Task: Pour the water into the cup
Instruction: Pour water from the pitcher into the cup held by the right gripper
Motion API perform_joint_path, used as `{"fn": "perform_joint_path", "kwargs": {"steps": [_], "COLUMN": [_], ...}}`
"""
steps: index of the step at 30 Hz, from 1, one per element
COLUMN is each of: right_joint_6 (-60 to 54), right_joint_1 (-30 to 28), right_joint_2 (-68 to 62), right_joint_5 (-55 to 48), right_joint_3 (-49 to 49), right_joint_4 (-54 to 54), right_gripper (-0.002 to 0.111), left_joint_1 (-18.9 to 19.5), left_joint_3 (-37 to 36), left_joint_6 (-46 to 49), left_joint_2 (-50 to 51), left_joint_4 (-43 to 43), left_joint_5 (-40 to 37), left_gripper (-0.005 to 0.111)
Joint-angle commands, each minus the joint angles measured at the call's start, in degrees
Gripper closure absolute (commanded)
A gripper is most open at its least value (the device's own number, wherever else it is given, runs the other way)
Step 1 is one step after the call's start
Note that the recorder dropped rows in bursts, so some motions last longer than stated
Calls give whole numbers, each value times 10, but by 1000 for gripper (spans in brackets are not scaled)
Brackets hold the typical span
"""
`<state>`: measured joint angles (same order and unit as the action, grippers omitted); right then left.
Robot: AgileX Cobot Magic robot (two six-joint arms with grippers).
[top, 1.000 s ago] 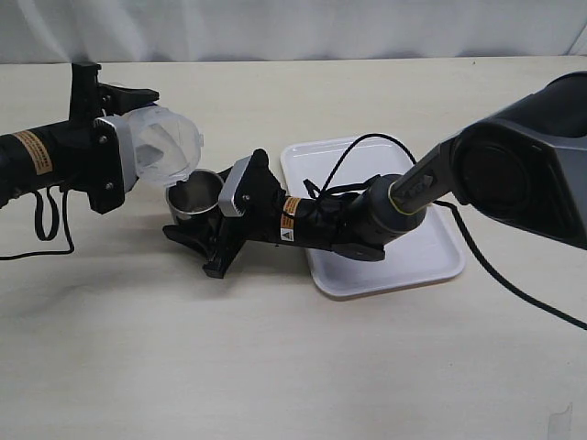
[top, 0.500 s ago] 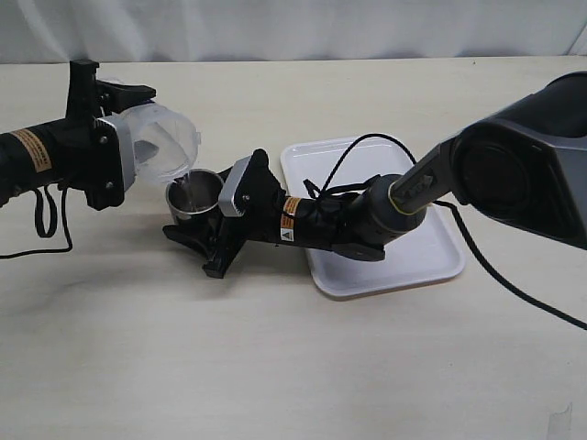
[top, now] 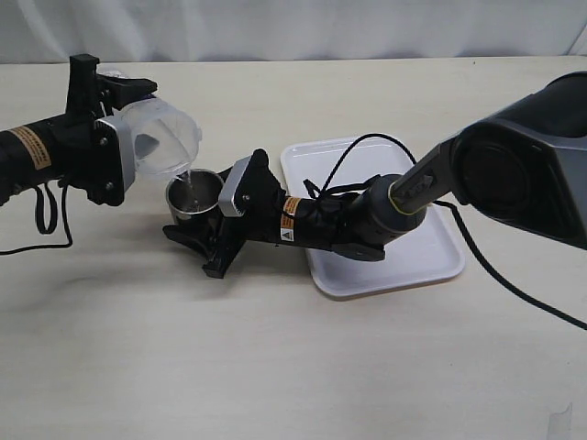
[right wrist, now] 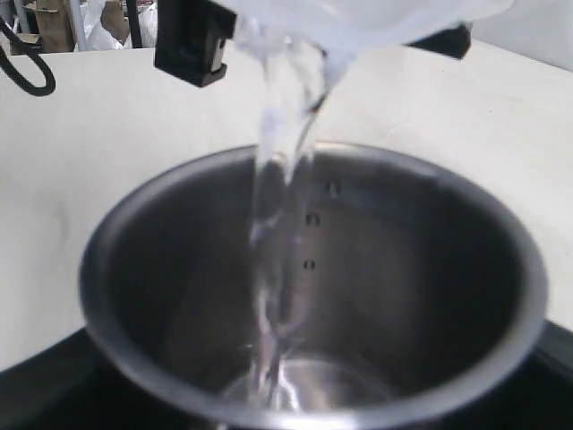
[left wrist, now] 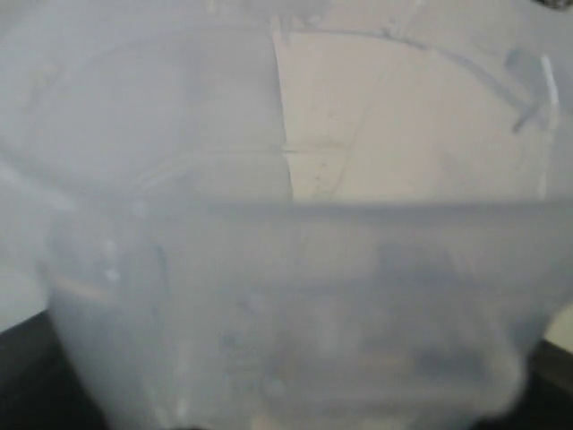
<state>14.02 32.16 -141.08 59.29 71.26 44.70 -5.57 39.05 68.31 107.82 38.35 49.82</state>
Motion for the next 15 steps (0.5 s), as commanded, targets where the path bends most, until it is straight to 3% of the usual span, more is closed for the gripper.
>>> {"fn": "perform_joint_path", "kwargs": {"steps": [1,15], "right_joint_6": [-10,-10], "right_joint_1": [-2,-2], "right_joint_2": [0,0], "right_joint_5": [-24,-24], "right_joint_3": [0,0], "right_joint_4": [7,7], "right_gripper": [54,54], "left_joint_1": [-5,-5], "left_joint_3": [6,6], "left_joint_6": [23,38], "left_joint_2": [-2,-2], "left_joint_4": [-11,-22], "left_joint_5": [28,46], "left_gripper": [107,107]}}
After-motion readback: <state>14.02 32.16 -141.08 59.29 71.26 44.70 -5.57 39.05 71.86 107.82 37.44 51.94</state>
